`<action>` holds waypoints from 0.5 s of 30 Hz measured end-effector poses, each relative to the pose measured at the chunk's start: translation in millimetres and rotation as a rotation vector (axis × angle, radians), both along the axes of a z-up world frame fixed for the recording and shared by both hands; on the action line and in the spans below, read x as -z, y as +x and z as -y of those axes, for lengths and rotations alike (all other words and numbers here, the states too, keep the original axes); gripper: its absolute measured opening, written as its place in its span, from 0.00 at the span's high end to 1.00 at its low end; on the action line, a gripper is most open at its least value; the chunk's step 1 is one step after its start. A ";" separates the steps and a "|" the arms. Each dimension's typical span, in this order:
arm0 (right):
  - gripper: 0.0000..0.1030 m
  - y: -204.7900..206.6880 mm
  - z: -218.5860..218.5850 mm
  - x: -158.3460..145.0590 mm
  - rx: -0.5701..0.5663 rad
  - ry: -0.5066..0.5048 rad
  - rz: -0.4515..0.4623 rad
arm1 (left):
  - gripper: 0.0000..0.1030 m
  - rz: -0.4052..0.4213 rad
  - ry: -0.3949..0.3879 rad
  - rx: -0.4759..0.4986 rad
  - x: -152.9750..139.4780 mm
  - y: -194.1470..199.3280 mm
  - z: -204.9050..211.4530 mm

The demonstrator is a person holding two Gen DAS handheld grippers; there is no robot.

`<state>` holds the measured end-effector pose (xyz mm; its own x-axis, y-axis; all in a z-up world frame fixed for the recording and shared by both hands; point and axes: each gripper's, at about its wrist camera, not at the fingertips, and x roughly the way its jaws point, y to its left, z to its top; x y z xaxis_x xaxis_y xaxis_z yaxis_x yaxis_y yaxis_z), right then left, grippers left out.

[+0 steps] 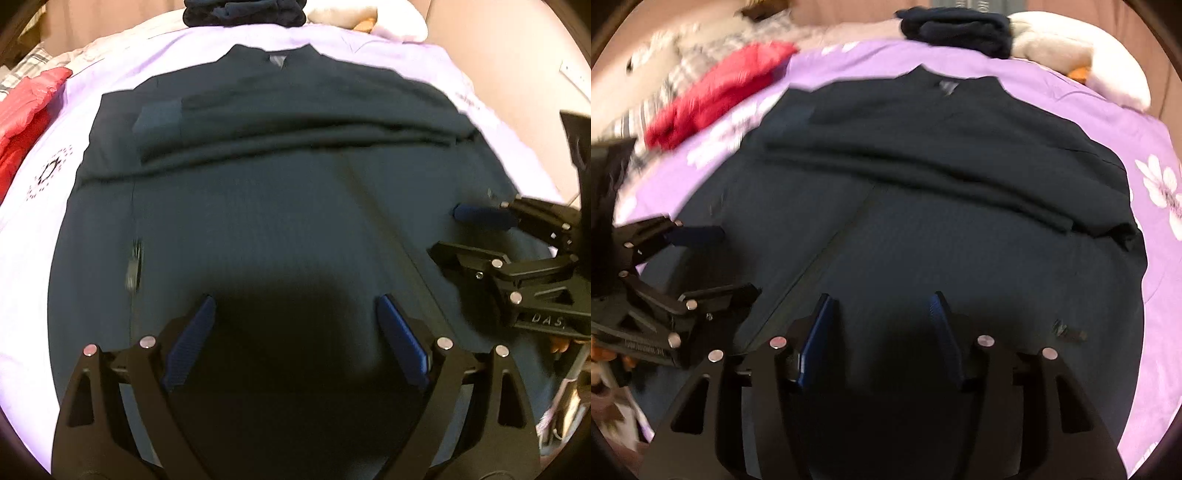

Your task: Fold large clothes

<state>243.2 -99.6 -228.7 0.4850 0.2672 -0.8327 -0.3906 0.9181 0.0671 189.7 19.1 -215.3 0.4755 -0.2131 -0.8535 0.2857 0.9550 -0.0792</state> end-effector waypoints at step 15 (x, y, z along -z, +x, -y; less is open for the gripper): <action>0.39 -67.8 65.3 8.2 0.147 -0.008 0.012 | 0.11 0.004 0.008 -0.101 1.6 -60.7 -37.0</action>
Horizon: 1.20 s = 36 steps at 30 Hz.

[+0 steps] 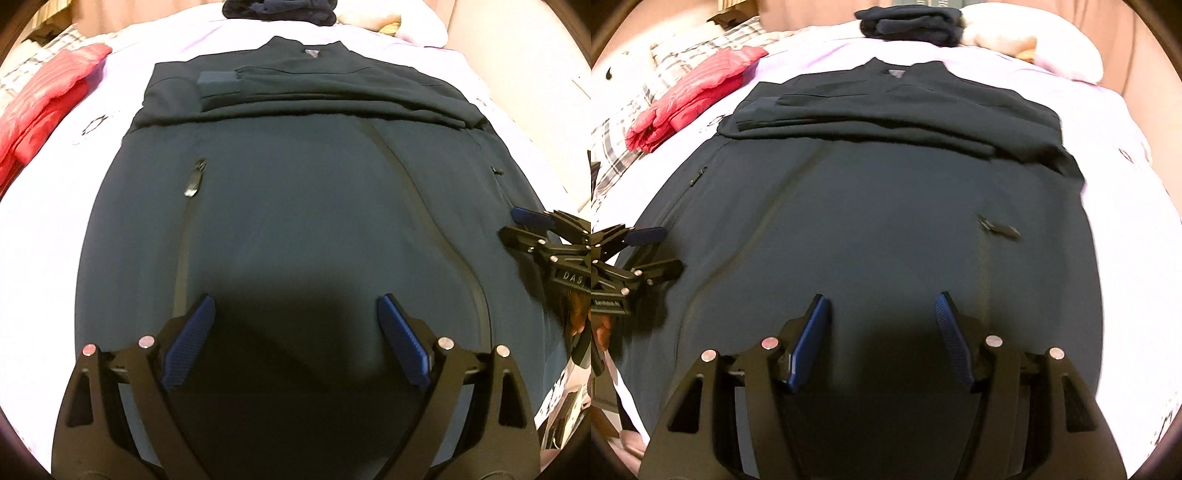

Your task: Fold large clothes

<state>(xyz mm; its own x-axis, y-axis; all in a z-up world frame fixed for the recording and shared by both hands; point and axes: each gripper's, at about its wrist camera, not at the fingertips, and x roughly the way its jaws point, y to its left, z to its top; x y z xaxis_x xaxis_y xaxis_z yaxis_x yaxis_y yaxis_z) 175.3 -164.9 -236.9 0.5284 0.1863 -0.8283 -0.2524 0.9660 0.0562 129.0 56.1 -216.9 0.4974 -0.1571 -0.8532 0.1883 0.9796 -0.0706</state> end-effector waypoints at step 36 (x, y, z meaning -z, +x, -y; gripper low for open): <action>0.26 -43.3 -18.7 5.4 -0.029 0.020 0.001 | 0.06 0.024 0.049 -0.107 2.6 -44.2 -34.9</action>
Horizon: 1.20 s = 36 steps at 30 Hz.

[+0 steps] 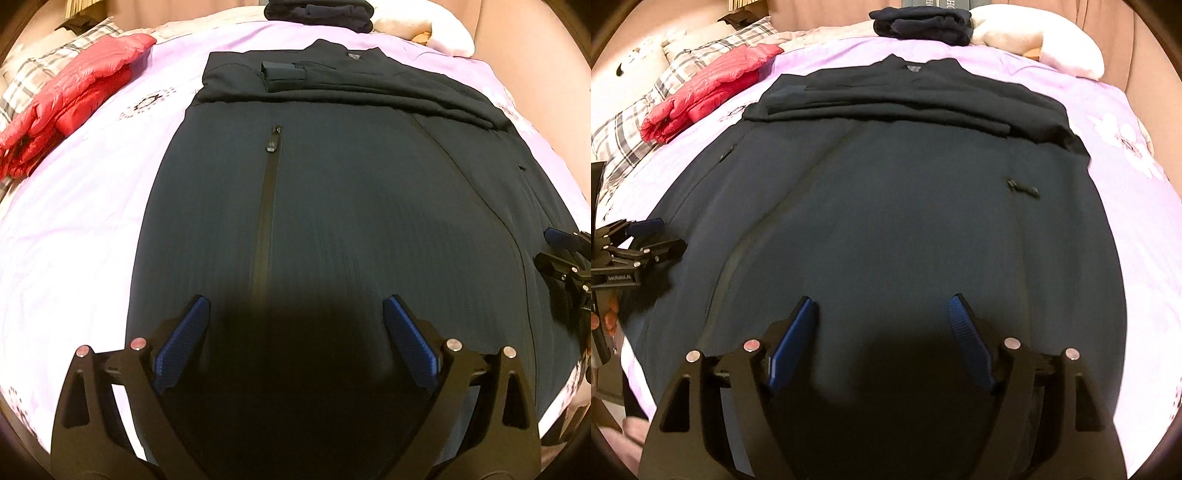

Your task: Fold large clothes

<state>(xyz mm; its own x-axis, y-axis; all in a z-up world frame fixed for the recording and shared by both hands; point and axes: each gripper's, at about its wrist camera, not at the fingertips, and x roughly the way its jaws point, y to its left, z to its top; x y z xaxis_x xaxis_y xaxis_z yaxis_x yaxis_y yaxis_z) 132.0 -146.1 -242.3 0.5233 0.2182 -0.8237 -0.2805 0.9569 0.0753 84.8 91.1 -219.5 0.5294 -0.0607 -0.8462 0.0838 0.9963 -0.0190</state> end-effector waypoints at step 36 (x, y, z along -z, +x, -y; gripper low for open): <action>0.25 11.6 -52.1 -7.7 -0.108 0.035 0.014 | 0.05 0.020 0.025 0.219 -1.1 4.3 80.1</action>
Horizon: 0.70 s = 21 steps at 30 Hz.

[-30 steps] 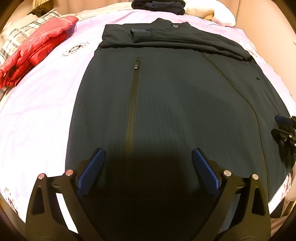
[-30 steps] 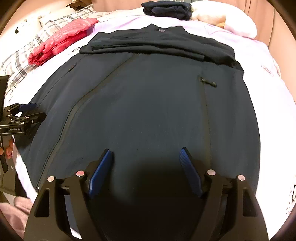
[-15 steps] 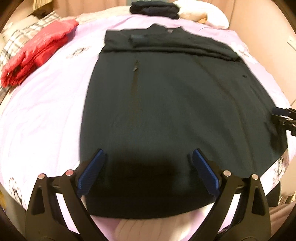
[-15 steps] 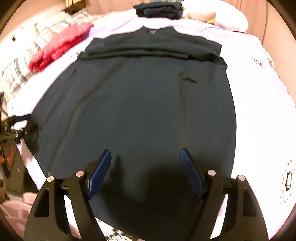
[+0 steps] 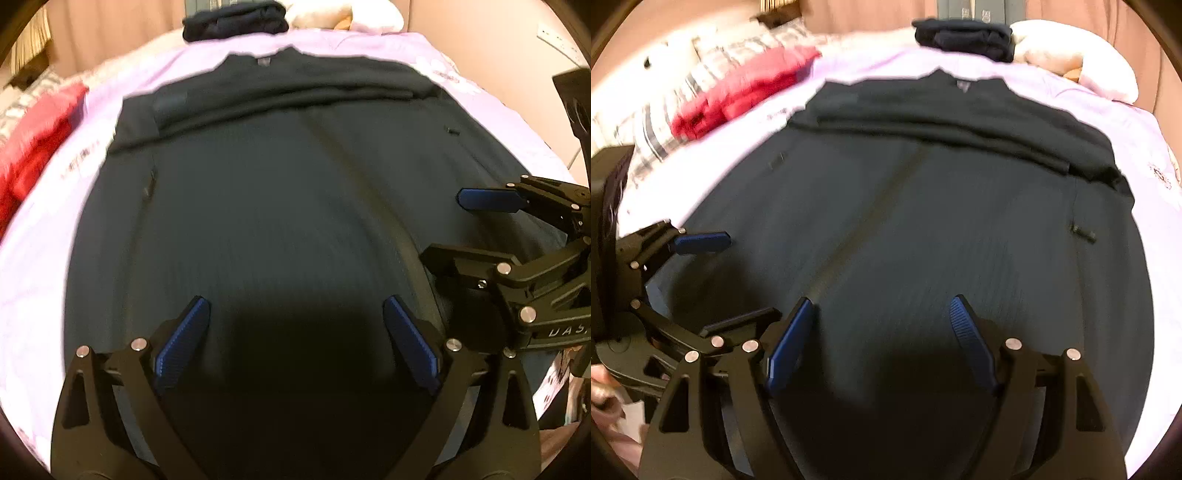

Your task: Fold large clothes

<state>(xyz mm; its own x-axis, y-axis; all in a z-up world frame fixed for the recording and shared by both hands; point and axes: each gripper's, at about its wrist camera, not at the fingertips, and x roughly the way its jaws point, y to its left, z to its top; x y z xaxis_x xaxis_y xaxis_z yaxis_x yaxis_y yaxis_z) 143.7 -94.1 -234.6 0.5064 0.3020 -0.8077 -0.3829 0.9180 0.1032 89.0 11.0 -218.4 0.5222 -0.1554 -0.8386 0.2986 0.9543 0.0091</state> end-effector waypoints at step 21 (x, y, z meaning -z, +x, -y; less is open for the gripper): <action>0.25 -60.2 79.4 5.2 0.148 -0.036 -0.016 | 0.05 0.003 -0.024 -0.108 -5.6 -49.2 -53.7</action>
<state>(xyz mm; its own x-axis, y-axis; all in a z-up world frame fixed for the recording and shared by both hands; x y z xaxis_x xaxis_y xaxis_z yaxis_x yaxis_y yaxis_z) 83.4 -173.5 -239.8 0.5302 0.1955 -0.8250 -0.2420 0.9675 0.0738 39.8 64.6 -212.8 0.5395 -0.1180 -0.8337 0.1939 0.9809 -0.0134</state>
